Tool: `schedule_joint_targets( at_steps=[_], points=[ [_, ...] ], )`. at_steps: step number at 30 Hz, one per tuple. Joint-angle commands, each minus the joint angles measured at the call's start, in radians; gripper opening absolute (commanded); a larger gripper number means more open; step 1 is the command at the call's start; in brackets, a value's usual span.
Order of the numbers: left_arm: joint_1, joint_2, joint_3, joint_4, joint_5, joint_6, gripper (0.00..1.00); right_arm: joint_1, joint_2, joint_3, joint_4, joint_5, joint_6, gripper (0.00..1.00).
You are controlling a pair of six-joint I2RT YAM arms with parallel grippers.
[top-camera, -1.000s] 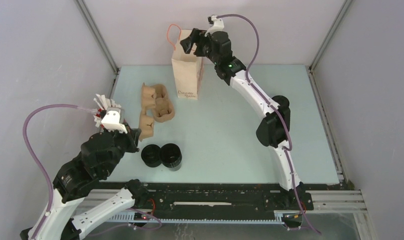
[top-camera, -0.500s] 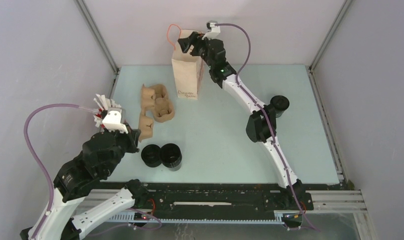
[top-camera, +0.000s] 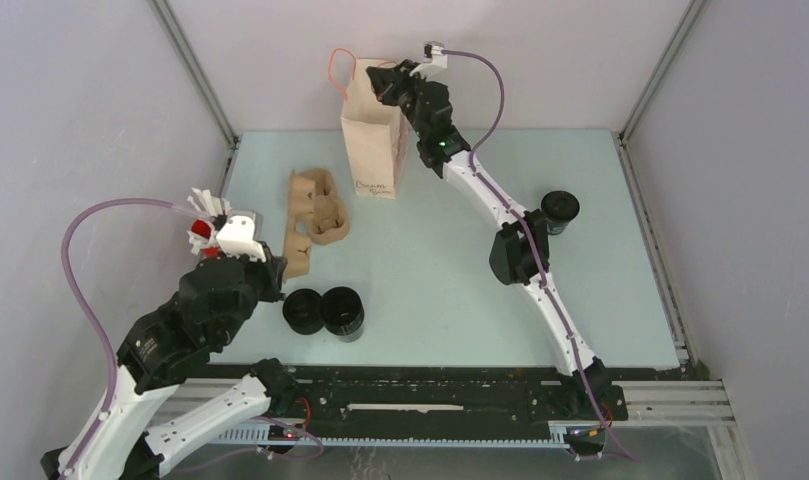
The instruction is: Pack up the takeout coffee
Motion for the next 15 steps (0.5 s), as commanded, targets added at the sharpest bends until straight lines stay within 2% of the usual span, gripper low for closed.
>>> schedule_joint_targets(
  at_steps=[1, 4, 9, 15],
  points=[
    [-0.002, 0.017, 0.043, 0.042, -0.026, -0.008, 0.00, -0.007, -0.055, 0.035, 0.048, -0.003, 0.041, 0.06],
    [-0.001, 0.023, 0.055, 0.043, -0.022, -0.018, 0.00, -0.017, -0.160, -0.039, 0.010, -0.054, 0.046, 0.00],
    [-0.001, 0.009, 0.087, 0.052, 0.014, -0.039, 0.00, -0.050, -0.379, -0.200, -0.106, -0.223, 0.089, 0.00],
    [-0.001, 0.012, 0.168, 0.052, 0.102, -0.032, 0.00, -0.108, -0.662, -0.482, -0.171, -0.474, 0.183, 0.00]
  ],
)
